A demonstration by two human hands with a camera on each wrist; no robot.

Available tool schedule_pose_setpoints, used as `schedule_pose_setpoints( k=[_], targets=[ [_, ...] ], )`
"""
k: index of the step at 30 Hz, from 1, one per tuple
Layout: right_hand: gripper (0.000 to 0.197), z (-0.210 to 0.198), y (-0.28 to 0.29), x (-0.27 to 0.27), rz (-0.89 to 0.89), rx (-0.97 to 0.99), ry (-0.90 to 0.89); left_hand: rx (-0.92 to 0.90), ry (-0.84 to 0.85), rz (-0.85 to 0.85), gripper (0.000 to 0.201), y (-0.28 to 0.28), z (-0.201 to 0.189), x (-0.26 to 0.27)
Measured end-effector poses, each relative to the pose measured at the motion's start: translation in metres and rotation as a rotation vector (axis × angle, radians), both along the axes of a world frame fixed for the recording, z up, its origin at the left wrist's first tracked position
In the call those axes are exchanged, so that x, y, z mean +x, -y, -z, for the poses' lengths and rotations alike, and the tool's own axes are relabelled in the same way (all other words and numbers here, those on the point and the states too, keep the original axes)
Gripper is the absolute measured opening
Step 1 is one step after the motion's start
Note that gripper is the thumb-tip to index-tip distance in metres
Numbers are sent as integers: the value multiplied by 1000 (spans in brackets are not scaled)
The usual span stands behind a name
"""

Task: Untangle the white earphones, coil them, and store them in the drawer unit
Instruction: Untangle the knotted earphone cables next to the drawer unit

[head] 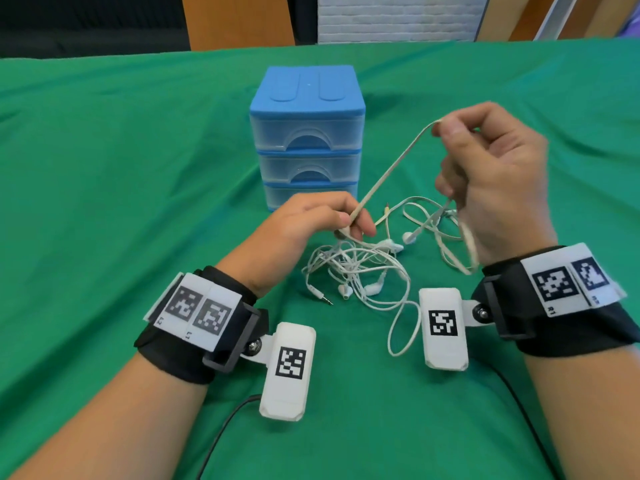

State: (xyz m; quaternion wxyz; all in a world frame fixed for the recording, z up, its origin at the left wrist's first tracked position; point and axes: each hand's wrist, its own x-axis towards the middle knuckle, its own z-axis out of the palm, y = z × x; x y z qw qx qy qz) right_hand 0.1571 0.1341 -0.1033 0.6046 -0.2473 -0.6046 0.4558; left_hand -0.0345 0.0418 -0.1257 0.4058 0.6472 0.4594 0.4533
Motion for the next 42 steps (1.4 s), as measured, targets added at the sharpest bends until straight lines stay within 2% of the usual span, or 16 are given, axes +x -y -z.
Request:
schedule_pose_setpoints(
  k=[3,8,11,18,21,23,25,28,31,33,36,40,42],
  targets=[
    [18,3,-11,9,80,-77,-60,-28,20,-36,36,1,1,-1],
    [17,7,-11,6,106,-110,-36,-114,167,-29,50,1,3,2],
    [15,8,-12,8,133,-134,-12,-127,162,-10,58,2,3,2],
    [8,16,-19,12,200,-231,250,-84,105,-84,39,-1,7,1],
    [30,18,-18,12,249,-181,438,-63,72,-117,34,-2,7,0],
    [45,13,-14,13,284,-36,492,-54,68,-130,33,-2,8,-1],
    [47,10,-8,13,183,89,505,-46,85,-134,33,-2,8,-1],
    [35,12,0,3,-190,81,628,-33,116,-122,38,-2,7,0],
    [20,16,8,-4,-379,62,751,-17,134,-125,40,-1,6,1],
    [15,15,7,-3,-386,38,743,-9,144,-143,39,-1,6,0],
    [6,13,6,1,-410,-44,590,-7,153,-163,30,-2,7,0],
    [9,15,6,1,-374,-119,441,3,134,-160,5,-1,6,1],
    [11,16,5,0,-318,-119,433,13,126,-183,3,-1,6,0]
  ],
)
